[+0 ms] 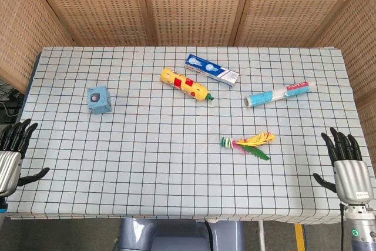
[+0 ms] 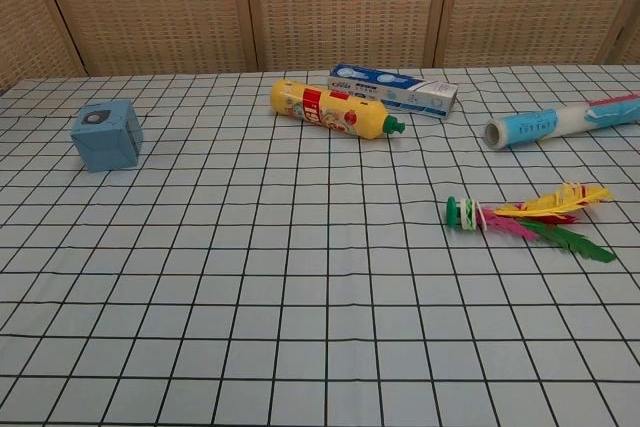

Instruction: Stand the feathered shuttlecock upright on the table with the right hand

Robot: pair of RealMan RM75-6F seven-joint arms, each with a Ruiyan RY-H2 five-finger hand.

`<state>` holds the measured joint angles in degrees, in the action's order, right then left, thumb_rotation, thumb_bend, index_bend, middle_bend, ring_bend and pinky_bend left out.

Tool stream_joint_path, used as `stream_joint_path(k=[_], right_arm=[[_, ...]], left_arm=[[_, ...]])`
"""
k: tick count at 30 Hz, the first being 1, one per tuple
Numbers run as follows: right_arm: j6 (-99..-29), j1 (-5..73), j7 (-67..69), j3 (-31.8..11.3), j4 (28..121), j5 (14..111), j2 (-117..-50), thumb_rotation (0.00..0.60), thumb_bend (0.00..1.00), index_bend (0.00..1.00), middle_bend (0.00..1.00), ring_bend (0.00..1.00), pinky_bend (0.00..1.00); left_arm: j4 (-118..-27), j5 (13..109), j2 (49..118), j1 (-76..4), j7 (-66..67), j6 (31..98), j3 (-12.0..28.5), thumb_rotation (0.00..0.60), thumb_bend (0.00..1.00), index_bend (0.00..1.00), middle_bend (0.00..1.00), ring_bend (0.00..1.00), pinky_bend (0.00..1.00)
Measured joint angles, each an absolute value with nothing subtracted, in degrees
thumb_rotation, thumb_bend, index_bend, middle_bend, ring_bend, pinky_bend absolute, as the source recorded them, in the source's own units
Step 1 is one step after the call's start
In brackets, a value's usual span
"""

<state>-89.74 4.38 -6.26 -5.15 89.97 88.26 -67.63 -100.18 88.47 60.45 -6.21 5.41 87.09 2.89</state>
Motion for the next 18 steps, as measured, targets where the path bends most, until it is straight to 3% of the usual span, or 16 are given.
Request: stream_joint_path(k=[8, 13, 15, 18], right_arm=[[-85.6, 6.5, -6.7, -5.4, 89.8, 87.6, -67.9, 0.600, 0.00, 0.06, 0.00, 0.00, 0.00], [-77.5, 11.8, -6.8, -7.2, 89.5, 86.0, -67.8, 0.600, 0.00, 0.19, 0.00, 0.00, 0.00], [-73.2, 14.7, -6.5, -8.2, 88.9, 84.9, -68.0, 0.600, 0.05, 0.23, 0.00, 0.00, 0.00], [-66.4, 18.8, -6.2, -9.3, 87.8, 82.8, -68.5, 0.600, 0.21, 0.29, 0.00, 0.00, 0.00]], left_arm=[[-99.6, 88.4, 60.5, -6.7, 4.6, 86.5, 3.1, 0.600, 0.00, 0.00, 0.00, 0.00, 0.00], [-99.6, 88.4, 60.9, -6.9, 5.2, 86.2, 3.1, 0.600, 0.00, 0.00, 0.00, 0.00, 0.00], [-99.6, 88.1, 61.2, -7.1, 5.7, 85.8, 3.2, 0.600, 0.00, 0.00, 0.00, 0.00, 0.00], [-99.4, 87.3, 61.6, -7.3, 6.4, 85.3, 3.4, 0.600, 0.00, 0.00, 0.00, 0.00, 0.00]])
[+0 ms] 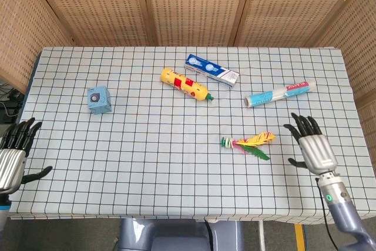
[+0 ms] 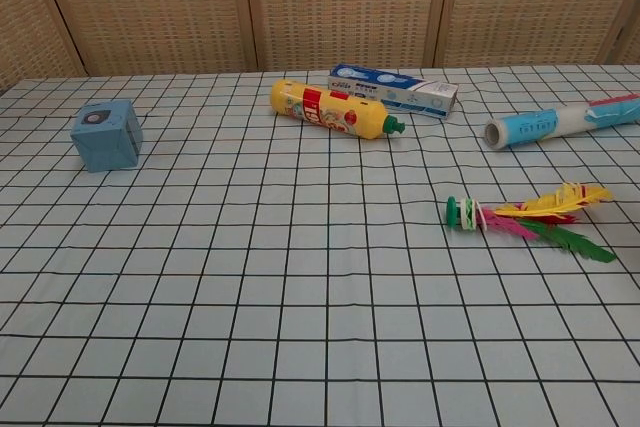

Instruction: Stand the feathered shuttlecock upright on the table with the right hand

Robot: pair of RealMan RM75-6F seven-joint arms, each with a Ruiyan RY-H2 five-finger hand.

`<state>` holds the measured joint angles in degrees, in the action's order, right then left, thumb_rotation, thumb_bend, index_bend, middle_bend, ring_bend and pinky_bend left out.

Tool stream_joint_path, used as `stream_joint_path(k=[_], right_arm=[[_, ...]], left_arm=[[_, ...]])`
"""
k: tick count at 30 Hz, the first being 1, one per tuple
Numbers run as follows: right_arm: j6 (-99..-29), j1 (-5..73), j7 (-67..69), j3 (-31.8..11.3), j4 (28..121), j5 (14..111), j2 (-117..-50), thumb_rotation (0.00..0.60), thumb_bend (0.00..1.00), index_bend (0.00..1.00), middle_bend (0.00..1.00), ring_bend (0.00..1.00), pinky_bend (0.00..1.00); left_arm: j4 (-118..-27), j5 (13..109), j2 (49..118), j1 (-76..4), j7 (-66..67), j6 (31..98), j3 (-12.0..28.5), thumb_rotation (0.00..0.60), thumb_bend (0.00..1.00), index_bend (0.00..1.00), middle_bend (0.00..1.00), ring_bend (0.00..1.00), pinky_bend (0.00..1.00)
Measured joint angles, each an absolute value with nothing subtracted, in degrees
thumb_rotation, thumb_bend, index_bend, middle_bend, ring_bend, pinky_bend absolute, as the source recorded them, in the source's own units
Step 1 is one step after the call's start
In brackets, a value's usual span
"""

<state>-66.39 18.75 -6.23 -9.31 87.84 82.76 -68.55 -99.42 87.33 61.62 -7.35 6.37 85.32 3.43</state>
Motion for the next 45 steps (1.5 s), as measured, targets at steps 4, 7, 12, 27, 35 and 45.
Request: stream_joint_path(k=[4, 7, 12, 27, 35, 45], right_arm=[[-55.7, 23.9, -5.0, -10.4, 87.0, 77.8, -69.3, 0.600, 0.34, 0.40, 0.00, 0.00, 0.00], [-49.9, 27.5, -5.0, -10.9, 86.0, 74.0, -70.1, 0.600, 0.38, 0.43, 0.00, 0.00, 0.00], [-46.3, 31.8, -8.1, -11.0, 81.8, 70.7, -73.6, 0.600, 0.46, 0.43, 0.00, 0.00, 0.00], [-40.6, 37.0, -18.4, -8.4, 74.7, 60.5, -77.2, 0.600, 0.51, 0.42, 0.00, 0.00, 0.00], [-40.5, 37.6, -17.2, -7.3, 73.3, 60.7, -78.3, 0.600, 0.51, 0.40, 0.00, 0.00, 0.00], [-40.8, 38.3, -15.1, -6.0, 69.2, 63.5, -80.6, 0.600, 0.52, 0.46, 0.00, 0.00, 0.00]], left_arm=[[-99.2, 85.8, 62.0, -7.7, 6.9, 84.4, 3.9, 0.600, 0.00, 0.00, 0.00, 0.00, 0.00], [-99.1, 84.8, 62.2, -8.1, 7.1, 83.7, 4.3, 0.600, 0.00, 0.00, 0.00, 0.00, 0.00], [-98.8, 83.3, 62.5, -8.6, 7.5, 82.7, 4.7, 0.600, 0.00, 0.00, 0.00, 0.00, 0.00], [-98.7, 81.9, 63.2, -9.2, 9.1, 81.7, 4.8, 0.600, 0.00, 0.00, 0.00, 0.00, 0.00], [-98.9, 81.7, 63.6, -9.4, 9.8, 81.5, 4.7, 0.600, 0.00, 0.00, 0.00, 0.00, 0.00], [-99.0, 81.6, 63.6, -9.5, 9.8, 81.5, 4.7, 0.600, 0.00, 0.00, 0.00, 0.00, 0.00]])
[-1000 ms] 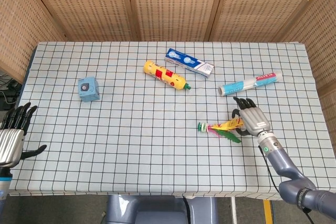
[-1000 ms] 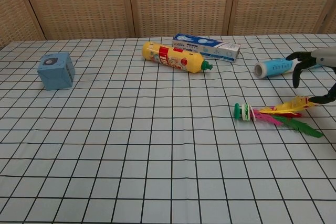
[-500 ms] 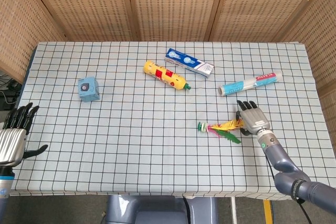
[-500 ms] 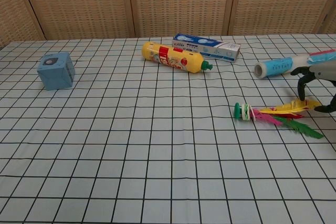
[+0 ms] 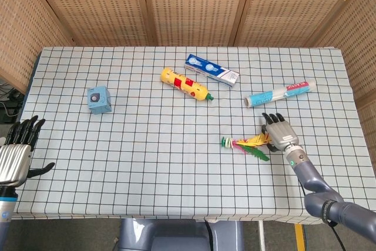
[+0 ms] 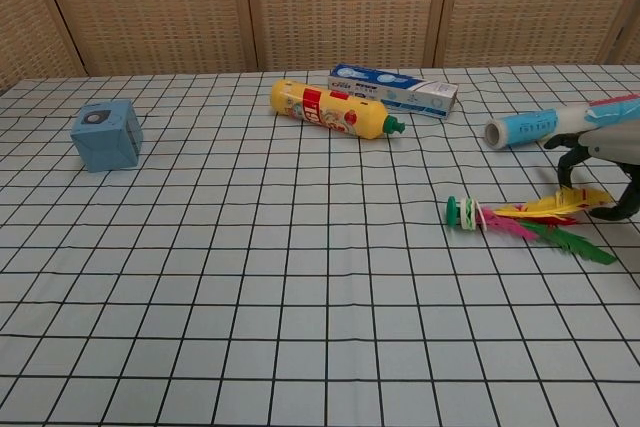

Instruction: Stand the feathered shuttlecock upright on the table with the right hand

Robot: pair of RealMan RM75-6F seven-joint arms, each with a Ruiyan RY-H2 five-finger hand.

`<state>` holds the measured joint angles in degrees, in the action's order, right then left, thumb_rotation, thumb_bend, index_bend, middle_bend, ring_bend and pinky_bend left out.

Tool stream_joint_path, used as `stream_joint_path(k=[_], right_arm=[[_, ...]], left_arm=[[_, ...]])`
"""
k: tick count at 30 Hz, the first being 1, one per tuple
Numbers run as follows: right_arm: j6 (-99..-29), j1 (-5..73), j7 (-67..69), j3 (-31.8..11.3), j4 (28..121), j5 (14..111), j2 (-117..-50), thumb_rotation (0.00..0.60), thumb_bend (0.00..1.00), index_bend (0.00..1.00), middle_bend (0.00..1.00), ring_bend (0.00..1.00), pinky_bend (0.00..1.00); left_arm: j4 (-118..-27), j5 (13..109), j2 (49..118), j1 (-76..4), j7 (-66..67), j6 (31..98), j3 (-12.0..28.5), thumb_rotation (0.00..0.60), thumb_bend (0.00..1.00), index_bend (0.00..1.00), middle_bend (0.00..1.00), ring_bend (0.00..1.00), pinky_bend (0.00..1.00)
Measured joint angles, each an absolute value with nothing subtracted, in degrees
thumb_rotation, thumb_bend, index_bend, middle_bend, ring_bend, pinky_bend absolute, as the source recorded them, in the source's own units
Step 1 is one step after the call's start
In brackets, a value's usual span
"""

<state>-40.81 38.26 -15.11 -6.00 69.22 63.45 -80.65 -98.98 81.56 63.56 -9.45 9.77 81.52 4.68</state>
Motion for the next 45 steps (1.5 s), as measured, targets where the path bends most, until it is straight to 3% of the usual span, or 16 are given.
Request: stream_joint_path(k=[12, 19, 25, 34, 45], right_arm=[[-41.6, 38.2, -13.6, -6.1, 71.0, 63.6, -79.4, 0.600, 0.54, 0.52, 0.00, 0.00, 0.00], [-41.7, 38.0, -10.8, -6.4, 72.3, 63.9, -78.6, 0.600, 0.66, 0.71, 0.03, 0.00, 0.00], [-41.5, 37.9, -8.8, -6.5, 73.5, 64.6, -78.0, 0.600, 0.72, 0.78, 0.05, 0.00, 0.00], [-43.3, 38.6, -8.9, -8.0, 78.1, 65.3, -75.7, 0.600, 0.73, 0.80, 0.07, 0.00, 0.00], [-46.9, 41.7, -20.2, -9.8, 87.6, 63.0, -71.4, 0.600, 0.73, 0.81, 0.07, 0.00, 0.00]], left_arm=[[-99.0, 81.4, 63.7, -9.5, 10.2, 81.4, 4.6, 0.600, 0.00, 0.00, 0.00, 0.00, 0.00], [-99.1, 81.2, 63.9, -9.6, 10.7, 81.3, 4.5, 0.600, 0.00, 0.00, 0.00, 0.00, 0.00], [-99.1, 81.2, 63.9, -9.7, 10.7, 81.2, 4.4, 0.600, 0.00, 0.00, 0.00, 0.00, 0.00], [-99.3, 81.1, 63.6, -9.8, 10.2, 81.0, 4.4, 0.600, 0.00, 0.00, 0.00, 0.00, 0.00], [-99.6, 81.1, 62.9, -9.8, 9.1, 80.7, 4.3, 0.600, 0.00, 0.00, 0.00, 0.00, 0.00]])
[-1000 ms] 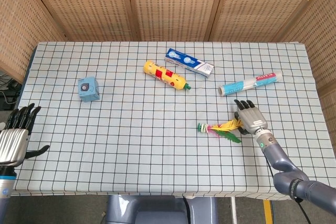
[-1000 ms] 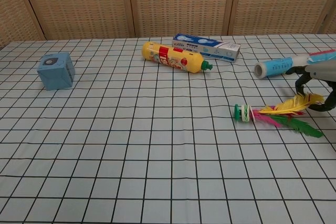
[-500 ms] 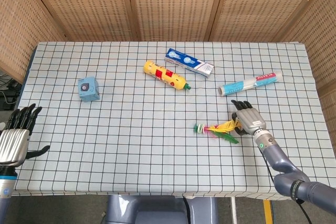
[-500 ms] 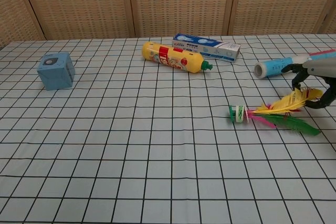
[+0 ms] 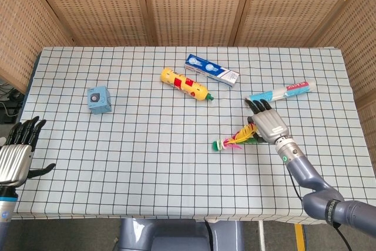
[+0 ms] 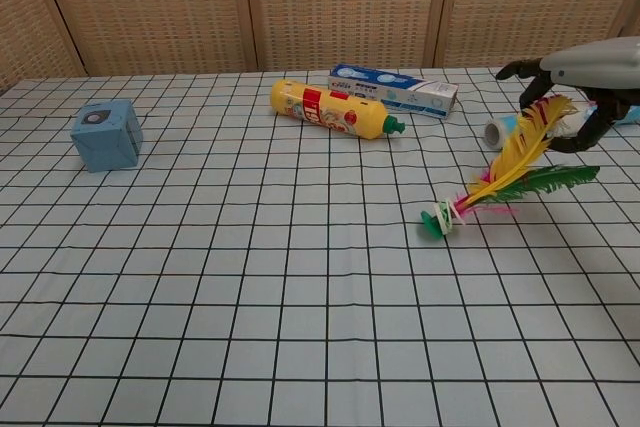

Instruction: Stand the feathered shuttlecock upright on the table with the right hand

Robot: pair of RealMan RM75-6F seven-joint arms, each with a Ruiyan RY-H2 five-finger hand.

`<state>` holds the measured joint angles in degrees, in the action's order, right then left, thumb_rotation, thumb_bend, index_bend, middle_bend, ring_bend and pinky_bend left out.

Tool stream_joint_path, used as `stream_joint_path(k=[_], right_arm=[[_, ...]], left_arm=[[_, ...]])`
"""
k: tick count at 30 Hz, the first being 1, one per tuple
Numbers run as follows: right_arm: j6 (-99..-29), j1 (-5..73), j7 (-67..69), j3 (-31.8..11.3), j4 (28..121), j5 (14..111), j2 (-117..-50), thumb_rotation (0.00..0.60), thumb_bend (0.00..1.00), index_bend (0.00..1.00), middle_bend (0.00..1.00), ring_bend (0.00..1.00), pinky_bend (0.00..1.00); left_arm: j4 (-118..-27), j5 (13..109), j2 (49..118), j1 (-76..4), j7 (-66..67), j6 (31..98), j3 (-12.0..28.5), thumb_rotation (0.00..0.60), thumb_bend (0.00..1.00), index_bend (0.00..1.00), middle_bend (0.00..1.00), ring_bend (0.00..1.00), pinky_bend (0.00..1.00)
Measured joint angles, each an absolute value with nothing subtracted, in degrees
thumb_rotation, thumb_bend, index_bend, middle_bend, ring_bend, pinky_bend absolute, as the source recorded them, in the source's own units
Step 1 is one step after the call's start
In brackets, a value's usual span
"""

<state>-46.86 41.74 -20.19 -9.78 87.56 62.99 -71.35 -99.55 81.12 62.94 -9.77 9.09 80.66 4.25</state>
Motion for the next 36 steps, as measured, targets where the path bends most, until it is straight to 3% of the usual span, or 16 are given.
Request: stream_joint_path(k=[15, 27, 29, 30, 31, 33, 34, 36], right_arm=[[-56.0, 45.1, -40.0, -8.7, 95.3, 66.1, -71.2, 0.600, 0.73, 0.81, 0.08, 0.00, 0.00], [-58.7, 46.0, -46.0, -6.1, 100.6, 72.1, -73.3, 0.600, 0.73, 0.81, 0.10, 0.00, 0.00], [-58.7, 46.2, -46.6, -5.8, 100.8, 73.0, -73.8, 0.600, 0.72, 0.73, 0.09, 0.00, 0.00], [-58.8, 46.3, -46.9, -5.6, 100.8, 73.5, -74.1, 0.600, 0.66, 0.58, 0.07, 0.00, 0.00], [-58.9, 46.4, -47.1, -5.6, 100.7, 73.9, -74.3, 0.600, 0.54, 0.36, 0.04, 0.00, 0.00], [-59.3, 46.5, -46.9, -5.7, 100.5, 75.1, -74.6, 0.600, 0.27, 0.07, 0.00, 0.00, 0.00], [-59.5, 46.5, -46.5, -5.8, 100.5, 75.4, -74.6, 0.600, 0.13, 0.01, 0.00, 0.00, 0.00], [-60.1, 46.4, -45.4, -6.1, 100.5, 75.9, -74.7, 0.600, 0.02, 0.00, 0.00, 0.00, 0.00]], left_arm=[[-99.6, 80.6, 62.7, -10.1, 8.8, 79.9, 4.3, 0.600, 0.00, 0.00, 0.00, 0.00, 0.00], [-99.9, 80.1, 62.7, -10.3, 9.4, 79.5, 4.2, 0.600, 0.00, 0.00, 0.00, 0.00, 0.00], [-99.9, 80.2, 62.7, -10.3, 9.4, 79.5, 4.1, 0.600, 0.00, 0.00, 0.00, 0.00, 0.00], [-100.0, 80.2, 62.7, -10.3, 9.4, 79.5, 4.1, 0.600, 0.00, 0.00, 0.00, 0.00, 0.00], [-100.0, 80.2, 62.7, -10.3, 9.4, 79.5, 4.1, 0.600, 0.00, 0.00, 0.00, 0.00, 0.00], [-100.0, 80.2, 62.6, -10.2, 9.3, 79.6, 4.1, 0.600, 0.00, 0.00, 0.00, 0.00, 0.00], [-100.0, 80.2, 62.6, -10.2, 9.2, 79.6, 4.1, 0.600, 0.00, 0.00, 0.00, 0.00, 0.00], [-100.0, 80.1, 62.5, -10.2, 9.1, 79.6, 4.2, 0.600, 0.00, 0.00, 0.00, 0.00, 0.00]])
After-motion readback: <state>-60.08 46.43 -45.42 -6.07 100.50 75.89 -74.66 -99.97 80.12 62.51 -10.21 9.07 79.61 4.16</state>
